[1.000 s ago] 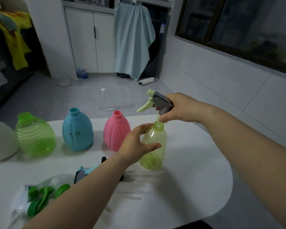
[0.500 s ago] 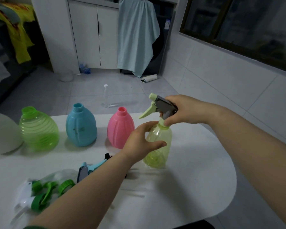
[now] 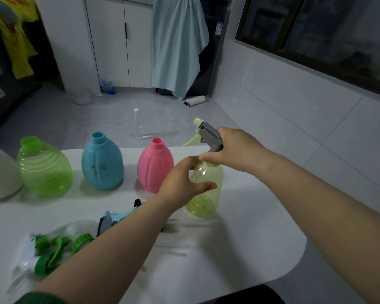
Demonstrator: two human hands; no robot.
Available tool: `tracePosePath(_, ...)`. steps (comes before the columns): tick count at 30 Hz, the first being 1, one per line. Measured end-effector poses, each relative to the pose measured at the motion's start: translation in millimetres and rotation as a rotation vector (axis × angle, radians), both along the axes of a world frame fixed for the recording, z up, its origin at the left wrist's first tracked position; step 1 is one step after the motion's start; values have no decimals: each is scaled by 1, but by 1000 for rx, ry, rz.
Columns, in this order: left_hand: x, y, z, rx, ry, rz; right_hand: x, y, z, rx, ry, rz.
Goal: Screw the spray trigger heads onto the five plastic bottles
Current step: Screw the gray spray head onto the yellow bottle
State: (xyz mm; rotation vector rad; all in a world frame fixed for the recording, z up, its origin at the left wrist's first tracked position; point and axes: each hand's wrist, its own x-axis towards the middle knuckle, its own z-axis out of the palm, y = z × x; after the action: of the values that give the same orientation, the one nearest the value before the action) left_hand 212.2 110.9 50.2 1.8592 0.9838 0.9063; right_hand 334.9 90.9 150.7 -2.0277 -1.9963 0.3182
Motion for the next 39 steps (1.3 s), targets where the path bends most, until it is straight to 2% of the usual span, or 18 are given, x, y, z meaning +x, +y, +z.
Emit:
tracePosePath(3,0,0,1,-7,1,-15,6,-3,7,-160,151,98)
tracePosePath(5,0,0,1,-12,6,-19,8,-3,8,-199,201,141)
tracePosePath(9,-1,0,2,-18,16,-31,9,-1,3,-137,236,122)
tracePosePath(14,-2,0,2,-29,10,-35,7,1,-9,35,55,13)
tracePosePath(20,-1,2,1,-26,-10,-35,18,-3,-2,-157,266,175)
tracePosePath(26,-2,2,0,-8,-13,-37,18,2,-13,-53,224,74)
tracePosePath(29,-2,4,0,-5,-12,-43,29,-1,-16,-186,413,116)
tracePosePath(32,-3,5,-1,-9,-29,-48,43,-8,-21,-193,669,188)
tracePosePath(35,-3,6,-2,-13,-39,-58,43,-13,-34,-89,863,204)
tracePosePath(39,-5,9,-4,-26,-49,-60,25,-13,-53,143,994,85)
